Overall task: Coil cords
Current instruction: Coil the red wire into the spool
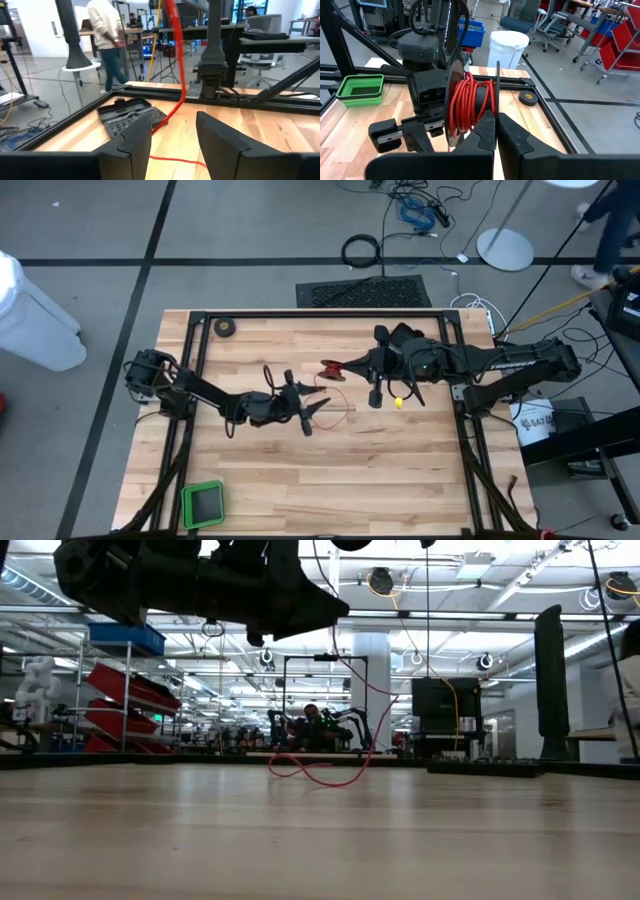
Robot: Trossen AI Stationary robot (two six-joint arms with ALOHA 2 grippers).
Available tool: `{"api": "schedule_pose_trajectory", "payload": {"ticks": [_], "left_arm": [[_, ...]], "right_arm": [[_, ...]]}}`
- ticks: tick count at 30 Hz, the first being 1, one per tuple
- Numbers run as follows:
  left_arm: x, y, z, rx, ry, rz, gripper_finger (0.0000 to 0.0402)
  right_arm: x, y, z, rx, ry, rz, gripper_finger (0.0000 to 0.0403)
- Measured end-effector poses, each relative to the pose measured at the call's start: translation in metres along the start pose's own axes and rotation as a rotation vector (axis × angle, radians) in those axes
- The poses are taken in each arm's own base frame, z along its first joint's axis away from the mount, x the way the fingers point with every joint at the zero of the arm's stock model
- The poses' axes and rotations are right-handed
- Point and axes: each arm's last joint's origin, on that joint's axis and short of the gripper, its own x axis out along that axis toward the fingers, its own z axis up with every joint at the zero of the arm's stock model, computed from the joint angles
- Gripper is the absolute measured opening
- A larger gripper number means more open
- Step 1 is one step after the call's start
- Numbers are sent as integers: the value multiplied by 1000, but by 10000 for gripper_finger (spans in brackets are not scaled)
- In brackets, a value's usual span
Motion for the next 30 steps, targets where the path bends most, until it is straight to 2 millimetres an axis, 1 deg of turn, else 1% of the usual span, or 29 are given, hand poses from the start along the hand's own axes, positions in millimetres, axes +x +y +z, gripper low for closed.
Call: {"api": "schedule_pose_trajectory", "payload": {"ticks": [4,7,10,17,22,25,30], "left_arm": [[1,-1,0,2,4,-2,159],[1,-1,1,3,4,2,148],[1,0,-1,9,17,18,123],[1,0,-1,11,19,19,47],[1,0,-1,11,19,23,8],[3,5,-1,-24,19,44,5],[11,21,-2,-119,20,95,3]], "right_arm": [[0,0,0,0,0,0,0],[0,0,0,0,0,0,0],[0,0,0,0,0,1,0],[0,0,0,-1,1,2,0],[0,0,0,4,1,2,0],[1,0,1,17,-11,1,0],[5,1,3,66,-45,-1,0]]}}
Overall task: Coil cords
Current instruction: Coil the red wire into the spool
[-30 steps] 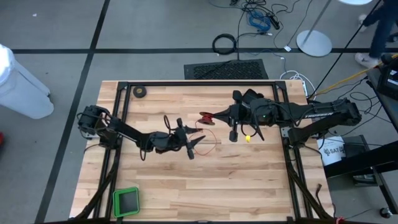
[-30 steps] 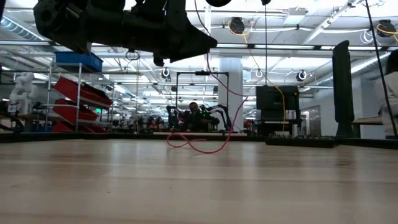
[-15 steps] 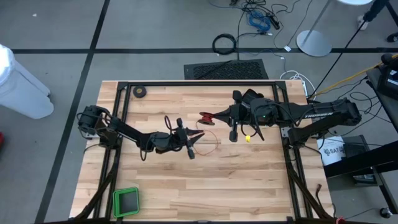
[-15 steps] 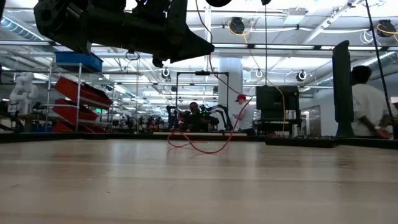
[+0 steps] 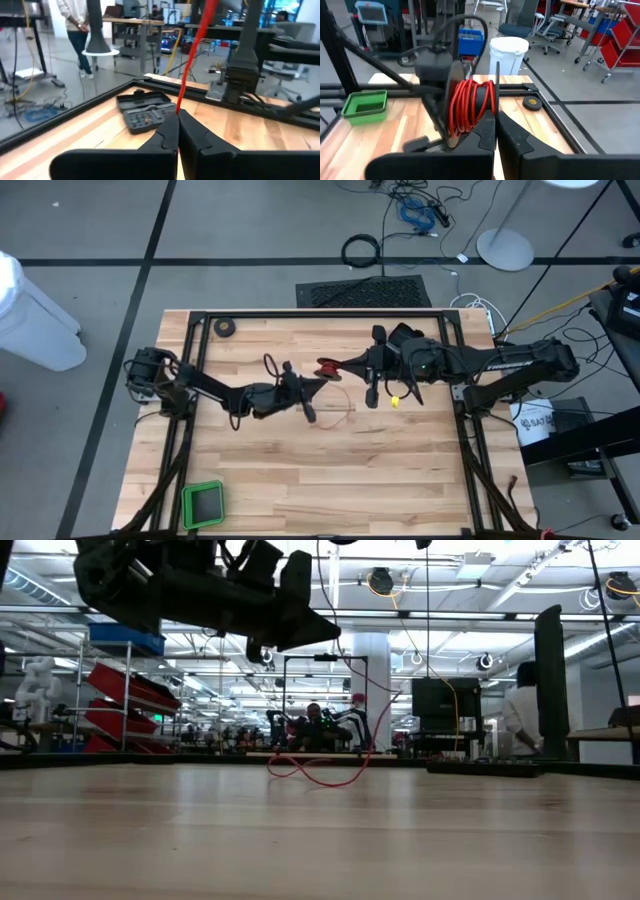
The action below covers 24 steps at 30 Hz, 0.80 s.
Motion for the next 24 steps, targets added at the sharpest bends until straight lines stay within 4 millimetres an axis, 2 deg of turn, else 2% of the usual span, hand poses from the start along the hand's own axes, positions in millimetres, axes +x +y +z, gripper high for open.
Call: {"api": "schedule_pose_trajectory", "payload": {"ticks": [4,10,19,24], "left_arm": [[5,9,0,-113,2,18,2],[8,13,2,-181,-7,36,1],[33,12,25,-176,0,68,0],[42,0,39,-173,22,6,0]], "right_arm": [[6,1,1,23,-31,-14,0],[19,0,-6,46,-11,-169,0],[44,4,-17,66,-18,-256,0],[50,6,-24,50,16,-346,0]]}}
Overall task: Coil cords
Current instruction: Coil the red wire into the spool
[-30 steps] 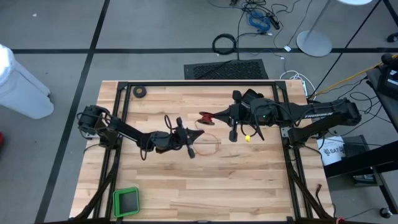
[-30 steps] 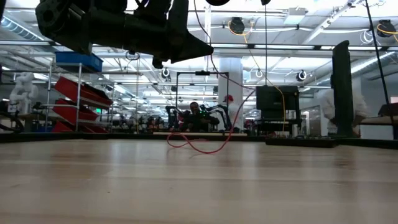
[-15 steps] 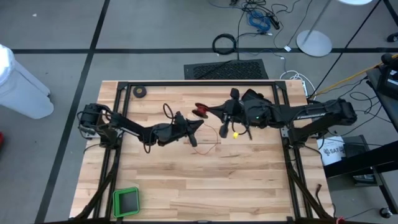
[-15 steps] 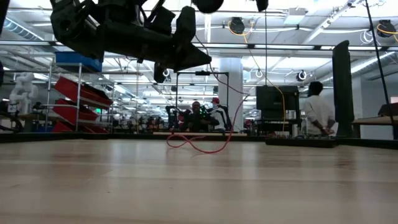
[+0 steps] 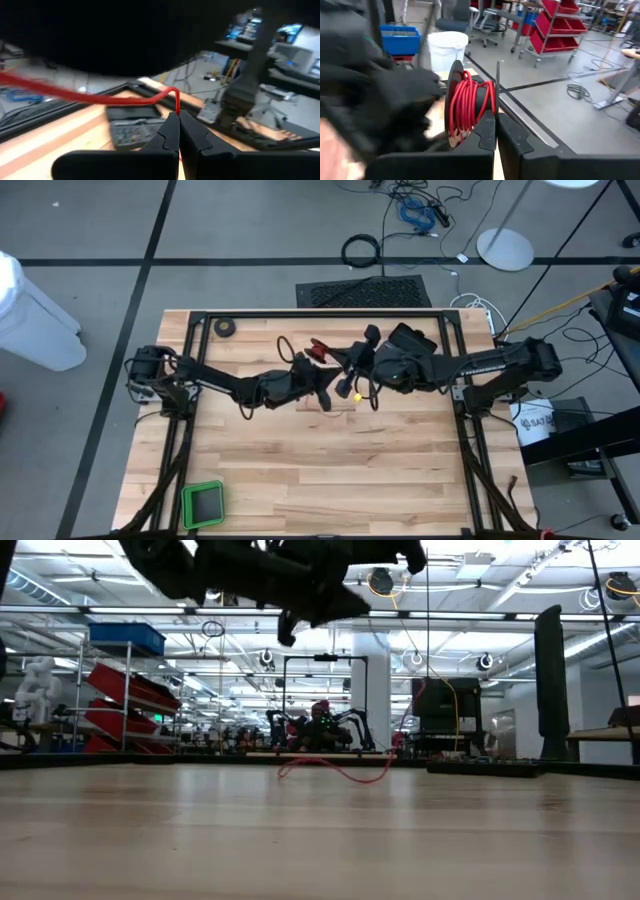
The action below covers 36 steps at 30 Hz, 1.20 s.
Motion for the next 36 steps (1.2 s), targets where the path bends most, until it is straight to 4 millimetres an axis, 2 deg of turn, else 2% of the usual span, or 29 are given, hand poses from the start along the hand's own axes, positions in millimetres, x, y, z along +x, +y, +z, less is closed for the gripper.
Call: {"api": "schedule_pose_trajectory", "payload": {"ticks": [5,8,17,30,36], "left_arm": [[-3,-20,7,11,-21,-60,0],[-4,-26,9,15,-30,-61,0],[-8,-26,-10,75,137,-23,0],[-12,-32,-11,88,126,-3,0],[-8,-23,-9,132,102,94,0]], "right_arm": [[2,1,-5,-20,29,-18,0],[2,1,-6,-21,40,-19,0],[-4,5,-2,-14,21,3,0],[-8,3,1,-30,9,1,0],[-8,4,1,-28,9,1,0]]}}
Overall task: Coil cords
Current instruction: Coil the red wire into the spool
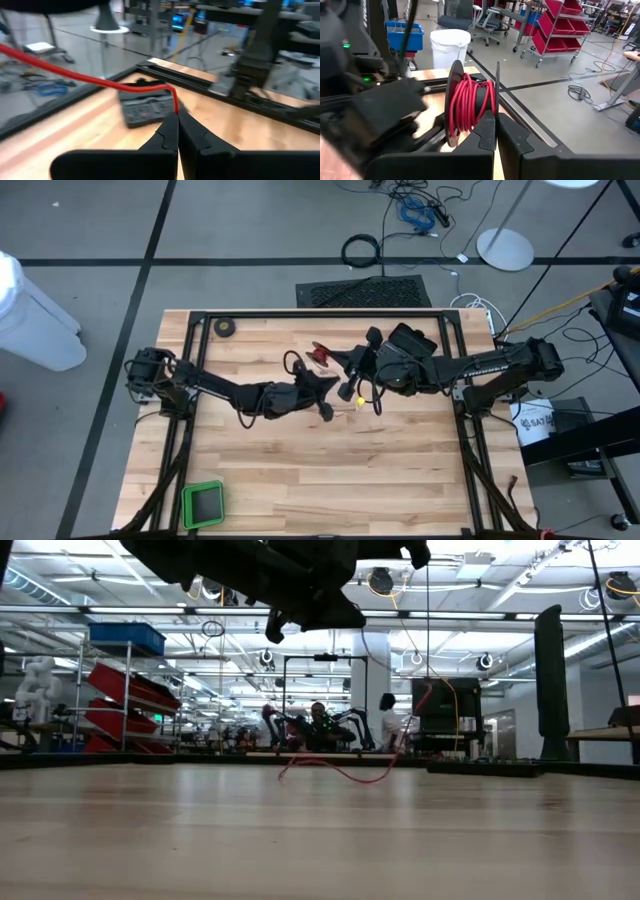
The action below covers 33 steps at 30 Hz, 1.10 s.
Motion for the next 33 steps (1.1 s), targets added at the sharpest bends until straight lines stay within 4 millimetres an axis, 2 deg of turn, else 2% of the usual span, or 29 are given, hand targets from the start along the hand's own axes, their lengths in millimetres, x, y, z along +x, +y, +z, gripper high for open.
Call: {"api": "schedule_pose_trajectory", "payload": {"ticks": [8,13,22,33], "left_arm": [[7,12,3,-19,-11,59,0],[7,9,10,-75,-67,-23,0],[6,2,10,-127,-37,-228,0],[-1,-6,11,-128,-38,-272,0]], "right_arm": [[0,1,0,21,0,9,0],[0,1,0,33,1,12,0],[0,2,-1,39,8,52,0],[-4,8,-1,54,8,88,0]]}}
